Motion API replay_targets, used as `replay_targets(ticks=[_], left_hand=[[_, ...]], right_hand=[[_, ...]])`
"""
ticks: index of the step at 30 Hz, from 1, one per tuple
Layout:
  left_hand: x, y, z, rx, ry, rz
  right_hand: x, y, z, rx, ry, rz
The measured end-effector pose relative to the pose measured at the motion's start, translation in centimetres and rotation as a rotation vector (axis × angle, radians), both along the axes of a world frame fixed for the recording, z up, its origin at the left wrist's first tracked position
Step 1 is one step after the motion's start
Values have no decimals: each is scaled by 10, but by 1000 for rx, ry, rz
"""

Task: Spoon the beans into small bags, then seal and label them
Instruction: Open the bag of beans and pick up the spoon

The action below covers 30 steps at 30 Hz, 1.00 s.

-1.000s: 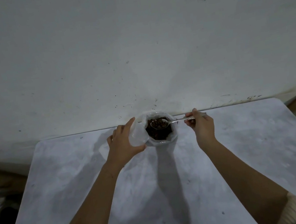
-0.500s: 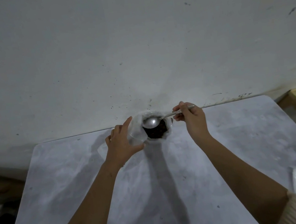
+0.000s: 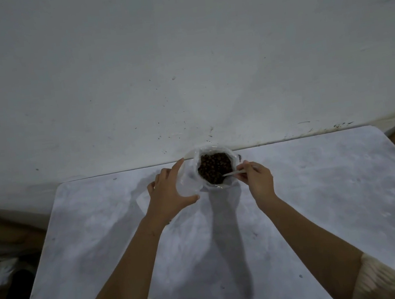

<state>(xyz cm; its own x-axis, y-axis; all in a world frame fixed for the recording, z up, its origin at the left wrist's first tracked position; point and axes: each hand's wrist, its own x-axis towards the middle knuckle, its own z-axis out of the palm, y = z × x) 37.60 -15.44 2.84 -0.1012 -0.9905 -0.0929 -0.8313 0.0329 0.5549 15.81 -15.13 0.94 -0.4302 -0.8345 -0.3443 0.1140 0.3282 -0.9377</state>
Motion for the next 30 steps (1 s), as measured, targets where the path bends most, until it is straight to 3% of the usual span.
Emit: replay_targets(ticks=[5,12,20,30], left_hand=[[-4,3,1,16,24,16],[-3,3,5,6,10,9],[-24,-2,14,-22,64,-62],[-25,5,14,-47,96,-108]], right_hand=[[2,-7,5,41,-250,-143],[-18,-6,34,-51,-335,-155],[-20,4,64,-193,-318,74],[-28,21,69,-240,-309,112]])
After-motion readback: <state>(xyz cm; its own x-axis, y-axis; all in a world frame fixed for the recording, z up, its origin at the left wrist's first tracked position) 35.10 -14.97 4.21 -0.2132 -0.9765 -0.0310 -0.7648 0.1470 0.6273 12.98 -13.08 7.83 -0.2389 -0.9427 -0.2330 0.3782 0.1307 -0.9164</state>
